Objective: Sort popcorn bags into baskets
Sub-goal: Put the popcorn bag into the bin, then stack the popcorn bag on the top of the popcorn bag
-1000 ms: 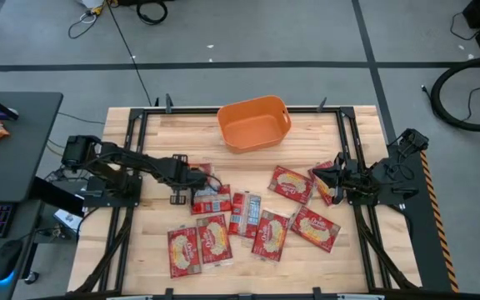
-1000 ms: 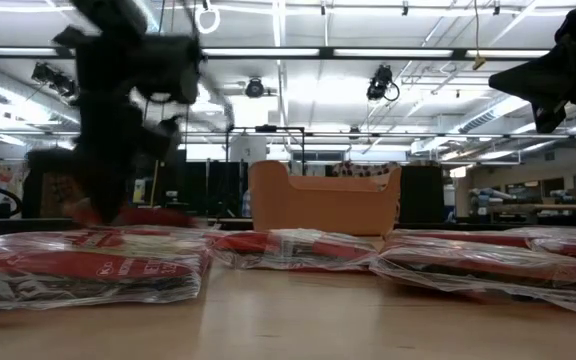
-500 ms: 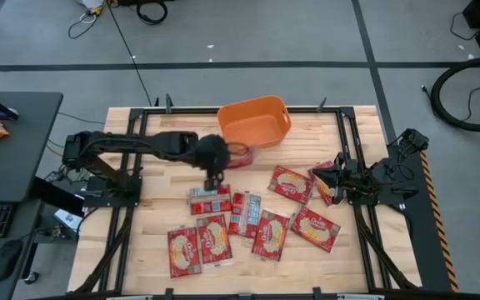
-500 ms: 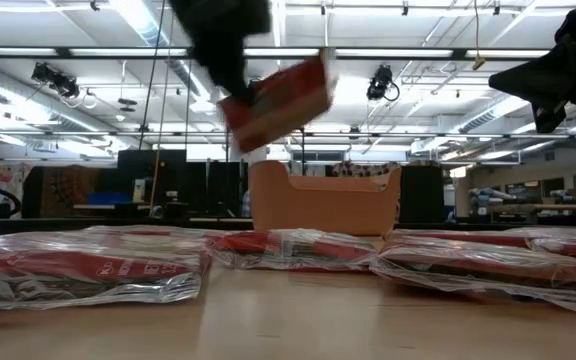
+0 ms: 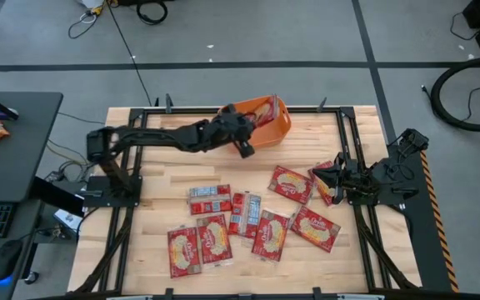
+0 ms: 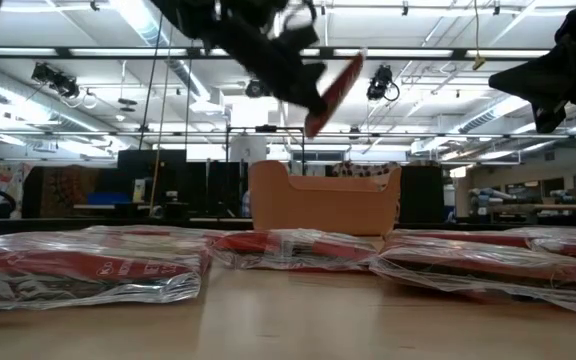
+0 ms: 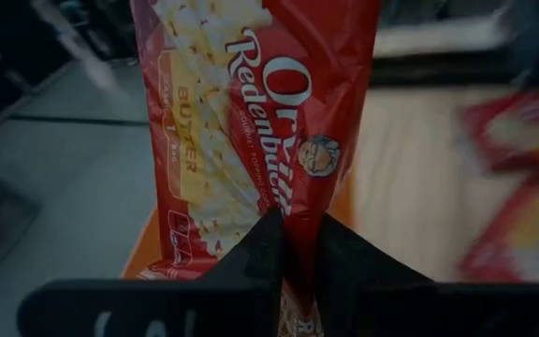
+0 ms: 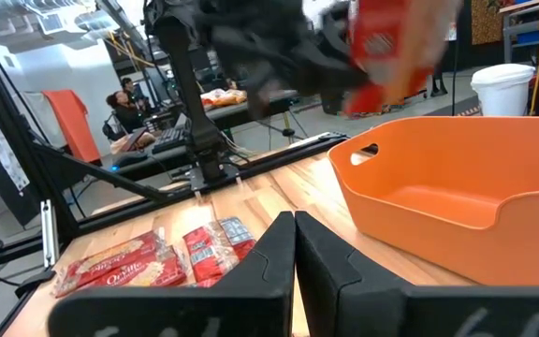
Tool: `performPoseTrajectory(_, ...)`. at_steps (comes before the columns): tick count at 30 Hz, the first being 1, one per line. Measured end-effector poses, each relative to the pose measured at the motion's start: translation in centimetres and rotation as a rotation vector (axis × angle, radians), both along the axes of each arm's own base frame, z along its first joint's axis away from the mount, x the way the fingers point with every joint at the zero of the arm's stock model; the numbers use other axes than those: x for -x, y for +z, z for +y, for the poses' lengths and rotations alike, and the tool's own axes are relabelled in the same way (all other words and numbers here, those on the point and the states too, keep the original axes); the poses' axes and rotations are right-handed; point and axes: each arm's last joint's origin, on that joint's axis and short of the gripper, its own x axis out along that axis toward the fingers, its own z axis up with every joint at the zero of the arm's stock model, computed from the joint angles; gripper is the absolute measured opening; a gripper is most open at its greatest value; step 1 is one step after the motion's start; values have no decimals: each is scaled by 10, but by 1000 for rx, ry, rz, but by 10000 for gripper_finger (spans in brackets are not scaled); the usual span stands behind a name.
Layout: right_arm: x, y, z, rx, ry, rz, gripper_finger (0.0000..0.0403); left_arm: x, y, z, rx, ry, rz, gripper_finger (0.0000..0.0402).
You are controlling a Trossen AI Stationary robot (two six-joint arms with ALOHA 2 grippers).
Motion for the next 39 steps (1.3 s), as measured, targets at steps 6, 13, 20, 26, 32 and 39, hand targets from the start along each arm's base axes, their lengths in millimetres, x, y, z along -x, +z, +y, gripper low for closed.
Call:
performPoseTrajectory(6,0,0,0,0,0,0,16,-5,-43,26,20,52,153,47)
performPoseTrajectory(13,0,0,0,0,0,0,16,-5,-60,32,39,65,214,57)
performPoseTrajectory(20,0,0,0,0,0,0,16,-5,-58,29,44,91,206,143)
performPoseTrajectory(26,0,0,0,0,0,0,16,-5,-16,-4,8,-150,145,193)
performPoseTrajectory(32,0,0,0,-1,0,-1,16,2,-15,-51,142,-482,281,196)
performPoseTrajectory(39,0,0,0,0,0,0,16,20,-48,-105,353,-472,601,196)
